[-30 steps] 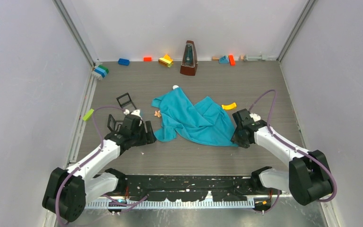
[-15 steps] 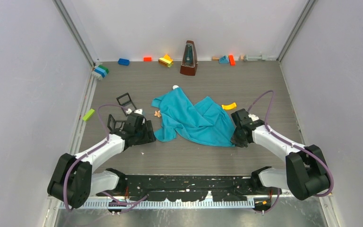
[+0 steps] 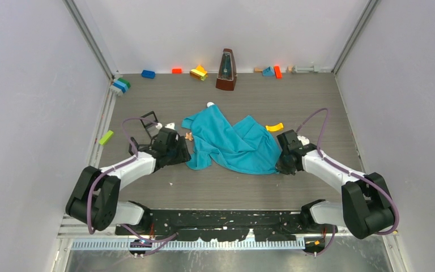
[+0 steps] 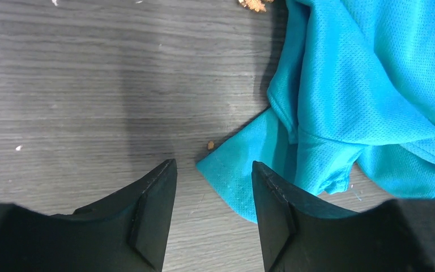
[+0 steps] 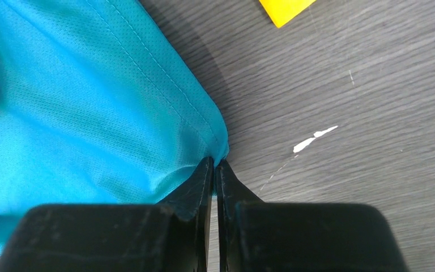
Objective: Pin the brooch onto the clothing
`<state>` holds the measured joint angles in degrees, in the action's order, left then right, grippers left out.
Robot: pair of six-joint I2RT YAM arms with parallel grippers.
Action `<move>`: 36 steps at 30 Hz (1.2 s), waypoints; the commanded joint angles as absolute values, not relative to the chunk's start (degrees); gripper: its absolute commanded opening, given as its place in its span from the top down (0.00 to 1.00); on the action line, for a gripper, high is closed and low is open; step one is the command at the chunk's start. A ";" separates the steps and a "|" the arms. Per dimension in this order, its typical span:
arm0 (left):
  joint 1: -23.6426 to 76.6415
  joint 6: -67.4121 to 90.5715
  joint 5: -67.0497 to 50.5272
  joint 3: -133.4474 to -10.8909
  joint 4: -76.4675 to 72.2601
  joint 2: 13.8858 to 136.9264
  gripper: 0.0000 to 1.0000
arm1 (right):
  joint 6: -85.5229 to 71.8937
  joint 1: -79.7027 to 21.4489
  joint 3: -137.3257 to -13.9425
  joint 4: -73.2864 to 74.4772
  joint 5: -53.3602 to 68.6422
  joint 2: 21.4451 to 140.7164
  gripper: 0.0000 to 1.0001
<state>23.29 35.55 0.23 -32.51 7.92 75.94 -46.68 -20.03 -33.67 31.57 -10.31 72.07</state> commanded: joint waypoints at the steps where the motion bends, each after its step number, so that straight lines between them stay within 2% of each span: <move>1: 25.32 34.54 2.74 -33.76 7.95 78.80 0.46 | -47.24 -19.86 -31.29 29.36 -9.98 74.55 0.91; 11: 31.76 35.15 12.96 -37.48 15.36 85.89 0.51 | -47.18 -19.86 -30.98 28.52 -9.52 74.44 0.92; 14: 33.24 35.92 15.53 -38.96 17.73 87.70 0.56 | -47.17 -19.86 -30.85 28.24 -9.25 74.17 0.92; 22: 37.77 38.86 20.44 -40.37 24.37 87.19 0.57 | -47.04 -19.86 -30.67 27.65 -8.63 73.25 0.93; 29: 38.14 40.58 20.31 -39.72 27.49 85.44 0.56 | -46.61 -19.86 -30.40 27.33 -8.27 72.17 0.93; 32: 38.15 41.07 19.32 -38.87 27.42 84.74 0.60 | -46.45 -19.86 -30.08 26.99 -8.35 72.14 0.93; 36: 38.17 41.77 17.18 -37.14 26.17 84.55 0.81 | -46.43 -19.86 -29.82 26.23 -8.14 72.41 0.95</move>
<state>37.93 40.49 19.94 -40.93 20.21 83.70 -46.68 -20.01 -32.14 26.11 -8.43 71.48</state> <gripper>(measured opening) 0.276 0.082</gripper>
